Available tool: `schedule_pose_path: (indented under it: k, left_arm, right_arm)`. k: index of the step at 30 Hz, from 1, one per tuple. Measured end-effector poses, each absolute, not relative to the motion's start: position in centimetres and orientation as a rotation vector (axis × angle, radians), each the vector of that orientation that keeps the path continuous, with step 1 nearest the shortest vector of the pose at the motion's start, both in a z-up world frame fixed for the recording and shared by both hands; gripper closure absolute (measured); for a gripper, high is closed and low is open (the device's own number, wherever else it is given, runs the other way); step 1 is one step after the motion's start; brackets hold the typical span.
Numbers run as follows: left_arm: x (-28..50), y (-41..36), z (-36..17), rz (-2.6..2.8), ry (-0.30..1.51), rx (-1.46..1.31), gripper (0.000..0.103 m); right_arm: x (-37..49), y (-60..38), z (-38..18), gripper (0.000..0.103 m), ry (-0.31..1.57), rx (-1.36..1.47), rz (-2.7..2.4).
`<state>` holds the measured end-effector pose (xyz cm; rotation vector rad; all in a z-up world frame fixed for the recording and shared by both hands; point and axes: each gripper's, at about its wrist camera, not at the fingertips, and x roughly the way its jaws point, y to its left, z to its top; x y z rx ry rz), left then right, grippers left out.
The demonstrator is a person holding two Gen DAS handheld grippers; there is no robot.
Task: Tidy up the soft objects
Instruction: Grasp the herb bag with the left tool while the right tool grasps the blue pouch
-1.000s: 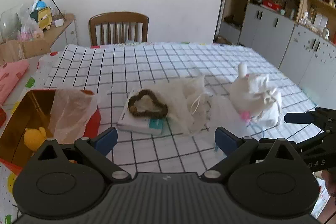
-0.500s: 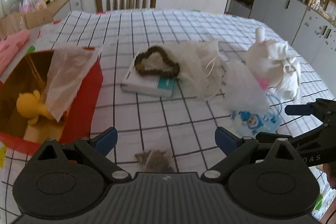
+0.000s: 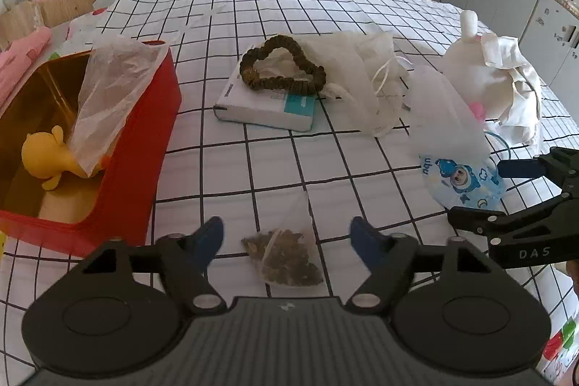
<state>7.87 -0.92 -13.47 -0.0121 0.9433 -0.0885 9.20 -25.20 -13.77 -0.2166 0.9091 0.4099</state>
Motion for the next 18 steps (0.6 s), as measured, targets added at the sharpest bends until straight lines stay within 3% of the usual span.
schedule_pose_path:
  k: [3,5,7,18]
  left_arm:
    - [8.12,-0.82,-13.59,-0.090,0.956,-0.013,0.046]
    - [8.12,-0.75,-13.67,-0.092,0.961,-0.017,0.047]
    - [8.09,-0.69,-13.68,-0.101,0.962,-0.021,0.062]
    - [7.77,-0.02,-13.59,-0.110,0.959,-0.027,0.083]
  right_arm:
    - [9.29,-25.02,-13.70,0.018,0.904,-0.219,0.410]
    - [9.27,-25.03,-13.62,0.022,0.902,-0.218,0.415]
    - [9.26,-25.00,-13.52,0.027,0.903,-0.213,0.420]
    - [8.74,-24.45,-12.96,0.071,0.886,-0.216,0.420]
